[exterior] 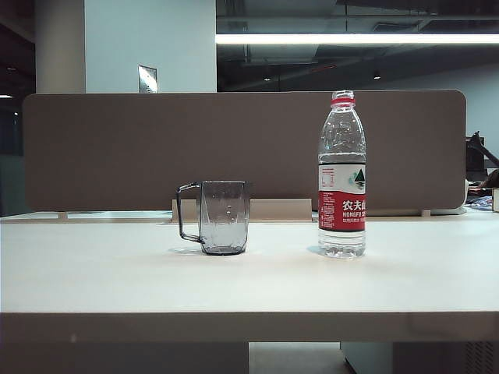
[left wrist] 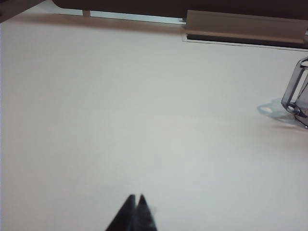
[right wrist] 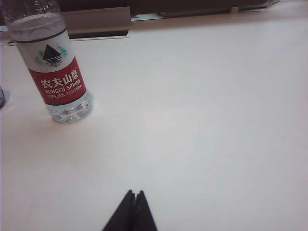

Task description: Pick up the mineral water bottle on the table and pour water into the mug until it's full.

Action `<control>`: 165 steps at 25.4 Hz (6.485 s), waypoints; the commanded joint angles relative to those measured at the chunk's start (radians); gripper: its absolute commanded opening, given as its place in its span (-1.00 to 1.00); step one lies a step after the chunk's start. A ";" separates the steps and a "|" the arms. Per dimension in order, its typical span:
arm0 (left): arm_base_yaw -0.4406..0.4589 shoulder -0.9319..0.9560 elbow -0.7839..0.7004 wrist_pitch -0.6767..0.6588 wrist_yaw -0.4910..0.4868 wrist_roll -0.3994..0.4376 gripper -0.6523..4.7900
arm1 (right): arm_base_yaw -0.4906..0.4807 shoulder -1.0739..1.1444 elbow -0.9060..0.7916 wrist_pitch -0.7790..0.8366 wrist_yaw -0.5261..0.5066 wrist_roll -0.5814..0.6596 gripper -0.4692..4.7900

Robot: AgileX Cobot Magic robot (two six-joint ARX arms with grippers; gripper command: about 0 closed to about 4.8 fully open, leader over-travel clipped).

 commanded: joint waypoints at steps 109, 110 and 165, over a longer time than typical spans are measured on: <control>-0.418 0.610 0.514 -0.111 0.009 0.001 -0.76 | 0.251 1.931 0.670 1.333 -0.091 0.087 1.00; -0.418 0.610 0.514 -0.111 0.009 0.001 -0.76 | 0.251 1.942 0.684 1.334 -0.091 0.087 1.00; -0.418 0.610 0.513 -0.111 0.009 0.001 -0.76 | 0.301 1.904 1.236 0.533 0.051 -0.831 0.34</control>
